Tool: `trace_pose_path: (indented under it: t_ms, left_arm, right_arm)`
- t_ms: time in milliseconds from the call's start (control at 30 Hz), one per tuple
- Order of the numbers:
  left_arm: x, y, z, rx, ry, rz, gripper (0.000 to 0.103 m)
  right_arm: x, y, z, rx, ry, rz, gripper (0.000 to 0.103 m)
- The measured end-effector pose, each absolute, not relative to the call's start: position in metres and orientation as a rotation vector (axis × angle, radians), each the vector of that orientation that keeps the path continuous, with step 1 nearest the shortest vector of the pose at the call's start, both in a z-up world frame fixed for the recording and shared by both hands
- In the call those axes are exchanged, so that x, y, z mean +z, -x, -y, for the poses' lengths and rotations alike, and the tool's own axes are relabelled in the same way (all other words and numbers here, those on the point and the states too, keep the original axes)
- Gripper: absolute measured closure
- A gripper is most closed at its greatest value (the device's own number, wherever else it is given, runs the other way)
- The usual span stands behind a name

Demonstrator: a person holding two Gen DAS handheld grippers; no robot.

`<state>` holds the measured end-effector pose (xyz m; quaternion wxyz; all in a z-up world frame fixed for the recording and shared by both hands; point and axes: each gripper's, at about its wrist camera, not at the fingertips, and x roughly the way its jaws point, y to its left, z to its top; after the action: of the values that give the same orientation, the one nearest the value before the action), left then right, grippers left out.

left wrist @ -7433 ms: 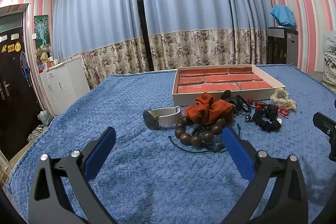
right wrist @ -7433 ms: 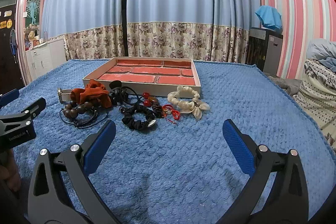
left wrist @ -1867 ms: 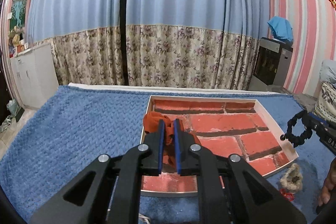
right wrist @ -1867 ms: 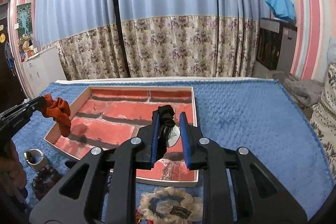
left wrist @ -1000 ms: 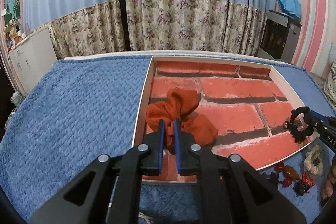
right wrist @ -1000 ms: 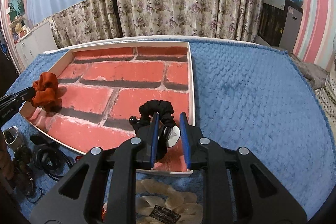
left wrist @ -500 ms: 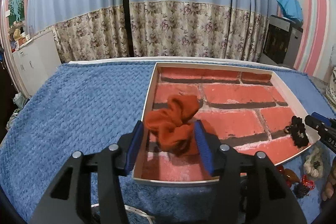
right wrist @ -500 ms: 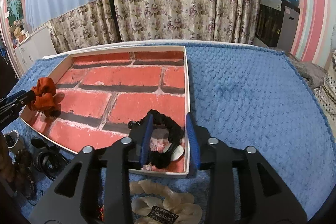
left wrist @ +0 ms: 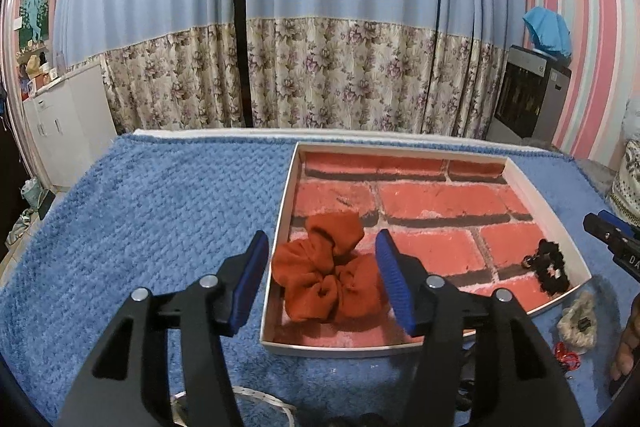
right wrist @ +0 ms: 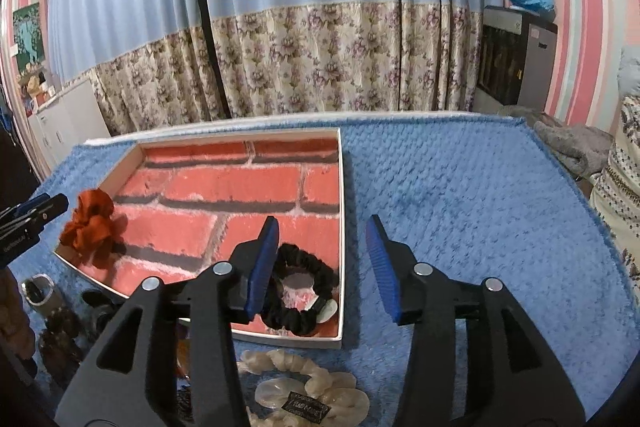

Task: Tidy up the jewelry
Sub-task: 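Withdraw both tools from the tray toward the remaining jewelry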

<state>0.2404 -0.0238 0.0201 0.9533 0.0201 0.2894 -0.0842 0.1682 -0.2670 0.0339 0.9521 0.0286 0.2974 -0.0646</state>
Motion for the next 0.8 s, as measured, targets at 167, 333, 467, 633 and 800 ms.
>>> trace_pose_path:
  t_ms: [167,333,467,633,800]
  left_arm:
    - [0.041,-0.225,0.02,-0.159,-0.039,-0.558,0.039]
    - [0.061,-0.192,0.01,-0.154,-0.072,-0.527,0.038]
    - [0.06,-0.157,-0.002,-0.154,-0.078,-0.529,0.038]
    - [0.038,-0.106,-0.007,-0.185,-0.049,-0.564,0.038]
    - [0.007,-0.057,0.002,-0.22,-0.087,-0.591,0.038]
  right_arm:
    - [0.054,-0.154,0.266,-0.128,-0.057,-0.572,0.053]
    - [0.071,-0.12,0.259,-0.108,-0.037,-0.55,0.053]
    - [0.071,-0.085,0.252,-0.089,-0.026,-0.554,0.053]
    - [0.056,-0.042,0.238,-0.06,-0.038,-0.592,0.053]
    - [0.029,-0.008,0.226,-0.045,-0.053,-0.646,0.053]
